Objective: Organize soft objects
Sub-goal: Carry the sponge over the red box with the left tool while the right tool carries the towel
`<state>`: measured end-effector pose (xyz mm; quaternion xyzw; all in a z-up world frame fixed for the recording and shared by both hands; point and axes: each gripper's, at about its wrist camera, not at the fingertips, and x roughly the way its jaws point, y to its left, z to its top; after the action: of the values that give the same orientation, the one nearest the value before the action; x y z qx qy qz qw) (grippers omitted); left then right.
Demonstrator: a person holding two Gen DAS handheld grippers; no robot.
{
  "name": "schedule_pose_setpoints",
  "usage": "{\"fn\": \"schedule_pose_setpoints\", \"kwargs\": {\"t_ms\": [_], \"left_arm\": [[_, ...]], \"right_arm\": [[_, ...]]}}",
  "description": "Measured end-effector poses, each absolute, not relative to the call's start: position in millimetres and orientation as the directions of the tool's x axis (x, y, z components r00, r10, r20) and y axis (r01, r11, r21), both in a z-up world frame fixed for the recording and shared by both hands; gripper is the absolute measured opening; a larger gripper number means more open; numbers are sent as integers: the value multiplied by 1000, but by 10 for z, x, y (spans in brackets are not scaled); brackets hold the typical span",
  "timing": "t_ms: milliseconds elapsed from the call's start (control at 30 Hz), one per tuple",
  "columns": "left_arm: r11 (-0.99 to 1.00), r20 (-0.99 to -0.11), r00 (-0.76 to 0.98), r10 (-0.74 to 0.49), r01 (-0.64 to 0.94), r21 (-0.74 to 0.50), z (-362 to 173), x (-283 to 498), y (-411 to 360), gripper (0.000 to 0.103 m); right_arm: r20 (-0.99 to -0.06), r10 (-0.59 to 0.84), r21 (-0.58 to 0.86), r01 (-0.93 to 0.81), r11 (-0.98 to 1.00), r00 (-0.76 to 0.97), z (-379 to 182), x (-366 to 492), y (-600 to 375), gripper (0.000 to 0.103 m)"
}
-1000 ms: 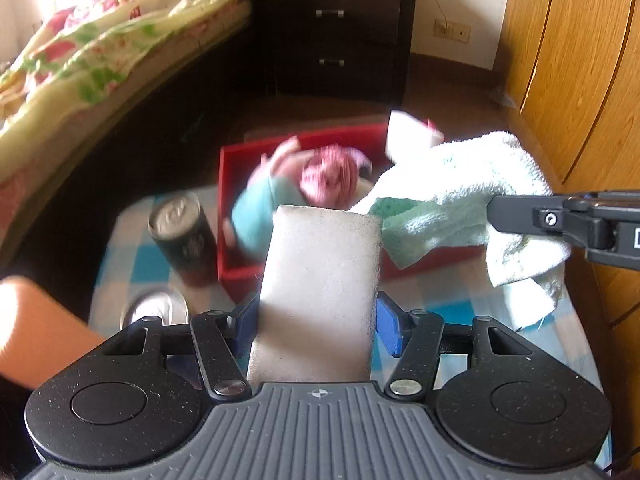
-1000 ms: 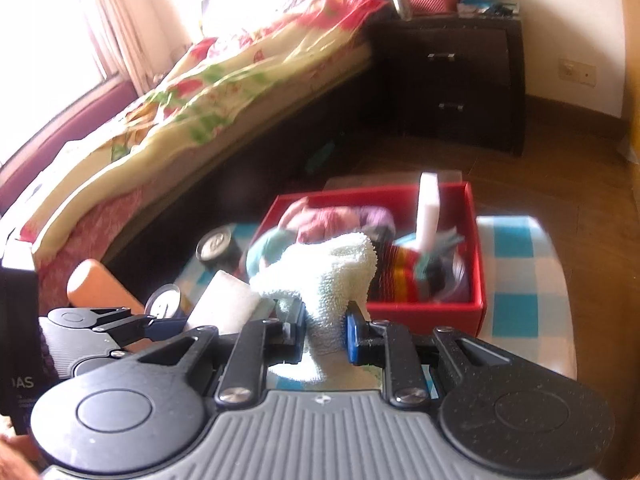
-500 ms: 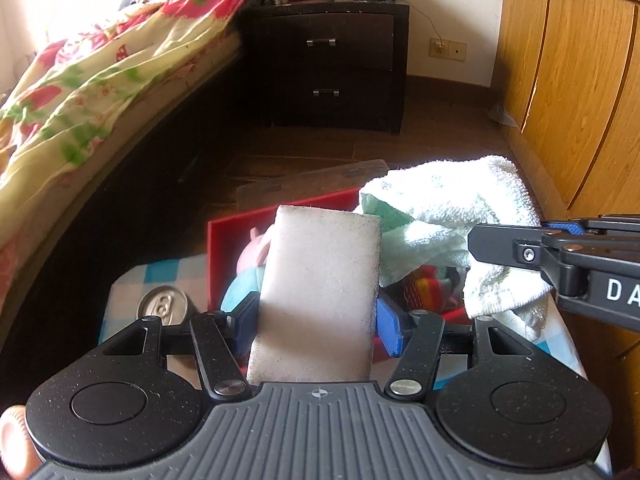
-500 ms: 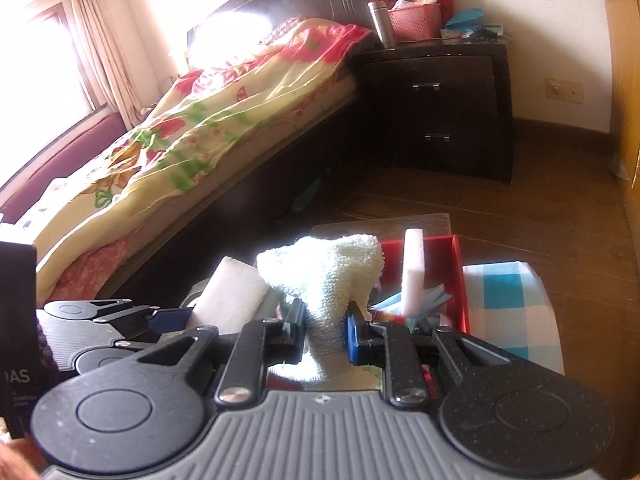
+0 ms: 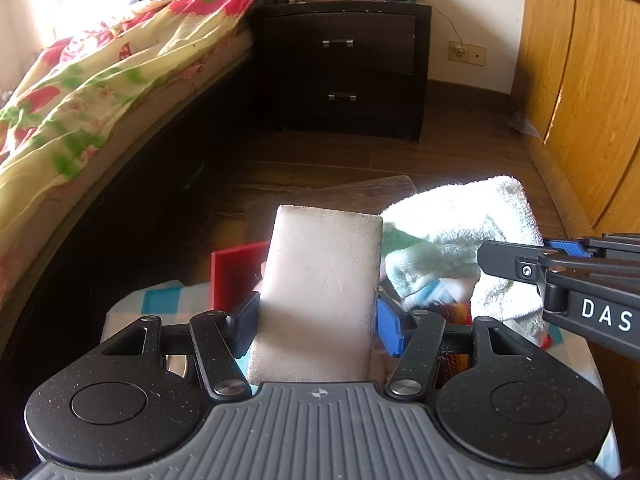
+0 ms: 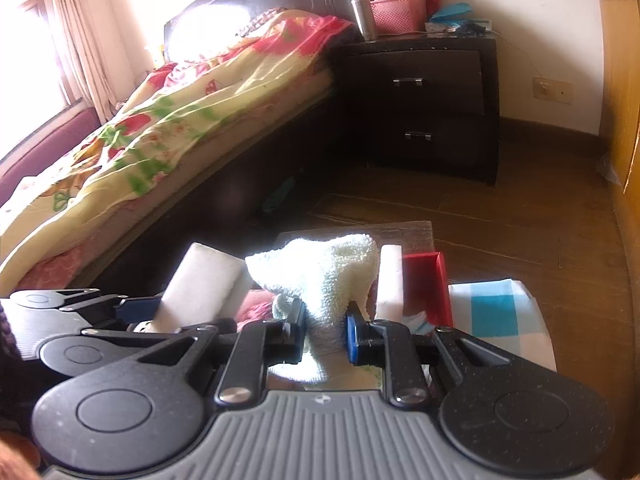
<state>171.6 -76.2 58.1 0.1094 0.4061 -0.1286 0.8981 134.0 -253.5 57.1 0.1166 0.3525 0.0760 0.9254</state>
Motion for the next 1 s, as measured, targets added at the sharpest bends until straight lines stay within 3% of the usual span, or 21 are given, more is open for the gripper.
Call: {"fn": "schedule_pose_setpoints", "kwargs": {"t_ms": [800, 1000], "left_arm": [[940, -786, 609, -109, 321, 118, 224, 2087, -928, 61], [945, -796, 598, -99, 306, 112, 173, 2075, -902, 75]], "right_arm": [[-731, 149, 175, -28, 984, 666, 36, 1839, -2428, 0], [-742, 146, 203, 13, 979, 654, -57, 1845, -2526, 4]]}}
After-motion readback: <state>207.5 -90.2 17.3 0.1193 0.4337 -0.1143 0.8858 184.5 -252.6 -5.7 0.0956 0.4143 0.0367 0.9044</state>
